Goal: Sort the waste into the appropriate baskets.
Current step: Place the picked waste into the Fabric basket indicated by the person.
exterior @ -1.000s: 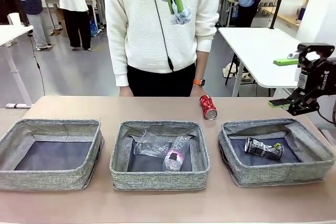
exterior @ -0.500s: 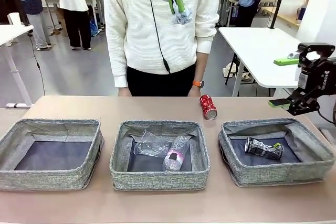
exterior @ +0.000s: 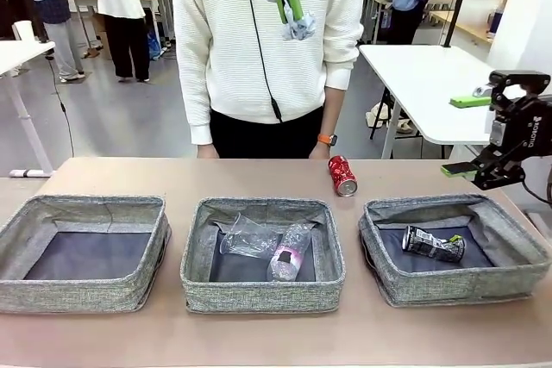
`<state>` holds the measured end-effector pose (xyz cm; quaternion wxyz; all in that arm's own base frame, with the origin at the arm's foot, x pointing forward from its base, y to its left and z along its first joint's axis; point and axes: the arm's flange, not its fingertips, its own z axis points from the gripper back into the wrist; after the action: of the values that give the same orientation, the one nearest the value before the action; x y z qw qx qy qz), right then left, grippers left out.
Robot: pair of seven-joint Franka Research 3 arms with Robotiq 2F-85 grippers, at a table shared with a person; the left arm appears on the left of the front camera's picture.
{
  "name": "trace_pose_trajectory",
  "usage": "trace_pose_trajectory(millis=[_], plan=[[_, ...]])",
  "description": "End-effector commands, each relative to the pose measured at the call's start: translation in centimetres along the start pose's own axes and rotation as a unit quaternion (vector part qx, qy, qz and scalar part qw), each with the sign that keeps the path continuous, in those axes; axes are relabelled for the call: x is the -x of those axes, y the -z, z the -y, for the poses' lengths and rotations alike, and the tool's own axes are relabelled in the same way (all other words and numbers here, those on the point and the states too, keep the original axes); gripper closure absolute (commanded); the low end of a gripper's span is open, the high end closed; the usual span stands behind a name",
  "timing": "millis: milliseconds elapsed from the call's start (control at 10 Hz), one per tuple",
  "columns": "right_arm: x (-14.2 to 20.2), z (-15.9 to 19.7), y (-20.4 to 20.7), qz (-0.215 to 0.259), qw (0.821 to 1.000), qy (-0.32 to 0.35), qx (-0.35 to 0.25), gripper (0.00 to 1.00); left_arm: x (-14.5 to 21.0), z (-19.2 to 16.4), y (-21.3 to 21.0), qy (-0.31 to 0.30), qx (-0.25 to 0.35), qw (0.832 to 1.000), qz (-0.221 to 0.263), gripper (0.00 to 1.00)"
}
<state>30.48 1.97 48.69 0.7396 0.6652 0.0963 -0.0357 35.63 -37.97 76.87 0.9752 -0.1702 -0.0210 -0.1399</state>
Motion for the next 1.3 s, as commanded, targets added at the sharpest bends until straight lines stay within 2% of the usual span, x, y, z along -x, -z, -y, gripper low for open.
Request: trace_pose_trajectory(millis=[0, 1200], plan=[[-0.05, -0.30, 0.05, -0.001, 1.000, -0.008, -0.008, 0.00, 0.23, -0.07, -0.20, 0.001, 0.000, 1.000, 0.001, 0.93], [-0.05, -0.30, 0.05, -0.001, 1.000, -0.008, -0.008, 0.00, 0.23, -0.07, -0.20, 0.001, 0.000, 1.000, 0.001, 0.93]])
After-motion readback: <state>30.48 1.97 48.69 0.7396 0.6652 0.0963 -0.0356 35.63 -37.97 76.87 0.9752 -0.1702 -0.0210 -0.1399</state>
